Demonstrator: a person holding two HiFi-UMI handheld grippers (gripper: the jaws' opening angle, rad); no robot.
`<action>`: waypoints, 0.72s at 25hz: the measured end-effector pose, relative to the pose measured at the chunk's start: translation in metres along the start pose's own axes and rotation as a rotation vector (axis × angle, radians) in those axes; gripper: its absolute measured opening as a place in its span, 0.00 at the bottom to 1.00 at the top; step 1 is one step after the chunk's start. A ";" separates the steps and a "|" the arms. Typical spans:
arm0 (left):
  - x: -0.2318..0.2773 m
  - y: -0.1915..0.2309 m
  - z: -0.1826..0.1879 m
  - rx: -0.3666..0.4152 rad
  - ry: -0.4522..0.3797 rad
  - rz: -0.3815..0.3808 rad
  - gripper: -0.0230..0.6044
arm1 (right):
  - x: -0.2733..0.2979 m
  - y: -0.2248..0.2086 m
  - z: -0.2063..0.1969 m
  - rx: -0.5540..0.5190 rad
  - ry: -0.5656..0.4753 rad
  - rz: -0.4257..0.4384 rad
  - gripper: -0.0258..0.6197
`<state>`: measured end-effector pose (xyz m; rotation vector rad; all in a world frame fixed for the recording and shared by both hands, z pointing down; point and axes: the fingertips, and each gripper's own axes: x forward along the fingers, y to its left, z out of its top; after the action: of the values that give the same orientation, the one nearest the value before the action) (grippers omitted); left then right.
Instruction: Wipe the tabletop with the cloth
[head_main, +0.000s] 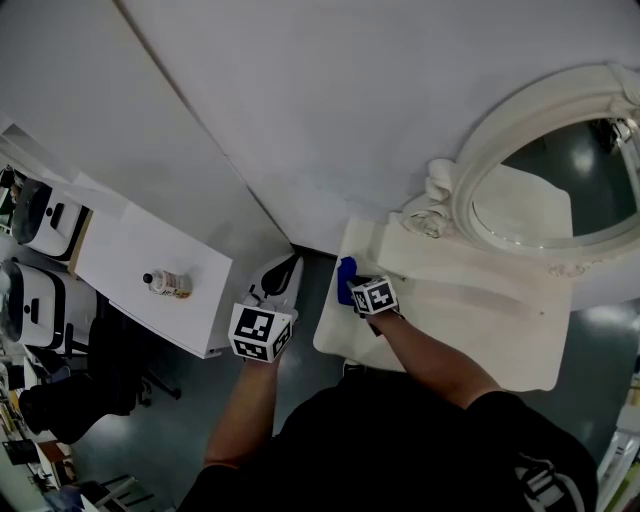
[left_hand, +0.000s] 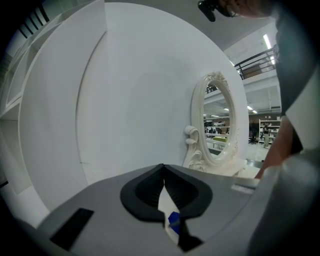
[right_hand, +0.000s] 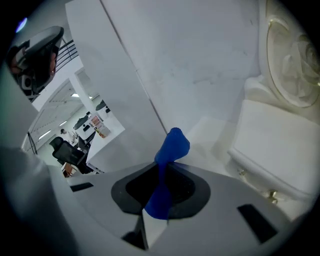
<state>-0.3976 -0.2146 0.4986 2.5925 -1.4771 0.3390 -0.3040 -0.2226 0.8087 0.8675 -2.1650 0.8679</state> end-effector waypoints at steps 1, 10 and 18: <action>-0.001 0.001 -0.002 -0.001 0.004 -0.003 0.06 | 0.003 0.000 -0.004 0.005 0.012 -0.007 0.11; -0.009 0.004 -0.014 -0.007 0.017 -0.022 0.06 | 0.016 -0.005 -0.033 0.023 0.082 -0.067 0.11; -0.002 -0.013 -0.016 -0.002 0.023 -0.059 0.06 | -0.001 -0.035 -0.060 0.069 0.110 -0.138 0.11</action>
<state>-0.3894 -0.2030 0.5136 2.6147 -1.3900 0.3592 -0.2580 -0.1969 0.8542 0.9681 -1.9662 0.9041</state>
